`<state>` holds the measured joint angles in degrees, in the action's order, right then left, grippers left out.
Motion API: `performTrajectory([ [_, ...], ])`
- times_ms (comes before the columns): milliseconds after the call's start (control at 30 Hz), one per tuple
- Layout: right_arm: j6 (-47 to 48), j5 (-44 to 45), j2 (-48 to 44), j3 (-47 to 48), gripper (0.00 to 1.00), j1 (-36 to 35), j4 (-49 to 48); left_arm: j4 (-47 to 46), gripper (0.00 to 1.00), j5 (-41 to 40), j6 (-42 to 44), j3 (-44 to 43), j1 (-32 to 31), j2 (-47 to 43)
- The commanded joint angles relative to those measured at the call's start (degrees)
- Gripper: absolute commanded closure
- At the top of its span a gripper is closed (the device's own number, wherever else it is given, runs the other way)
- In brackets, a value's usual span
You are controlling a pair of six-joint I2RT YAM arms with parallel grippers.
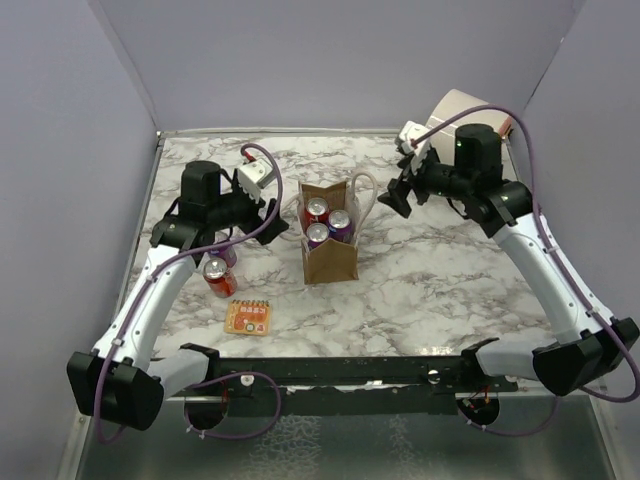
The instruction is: Place the beverage into the canvas bag
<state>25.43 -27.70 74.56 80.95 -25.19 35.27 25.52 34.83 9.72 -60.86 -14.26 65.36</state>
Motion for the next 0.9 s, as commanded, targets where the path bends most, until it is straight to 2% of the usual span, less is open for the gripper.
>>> performTrajectory([
  [0,-4.37,-4.31,-4.50,-1.77,0.12,7.22,-5.75,6.07,0.16,-5.73,7.06,-3.07,1.08,-3.11],
  [167,-3.15,-1.19,-7.59,-3.86,0.12,11.62,-6.92,9.59,0.15,-12.15,12.22,-3.65,2.35,-5.12],
  [300,-2.10,2.06,-8.84,-3.94,0.11,12.85,-6.88,10.96,0.14,-13.73,14.53,-3.39,4.75,-6.71],
  [500,-2.55,4.46,-9.08,-4.67,0.09,13.15,-7.95,16.84,0.13,-21.01,17.05,-5.14,5.12,-5.66],
  [667,-2.60,4.23,-8.04,-8.90,0.08,13.15,-11.80,23.39,0.11,-24.08,15.14,-5.74,5.21,-5.65],
  [867,-2.90,2.61,-7.76,-16.17,0.06,13.16,-18.17,30.24,0.09,-28.97,16.75,-3.78,5.44,-5.40],
])
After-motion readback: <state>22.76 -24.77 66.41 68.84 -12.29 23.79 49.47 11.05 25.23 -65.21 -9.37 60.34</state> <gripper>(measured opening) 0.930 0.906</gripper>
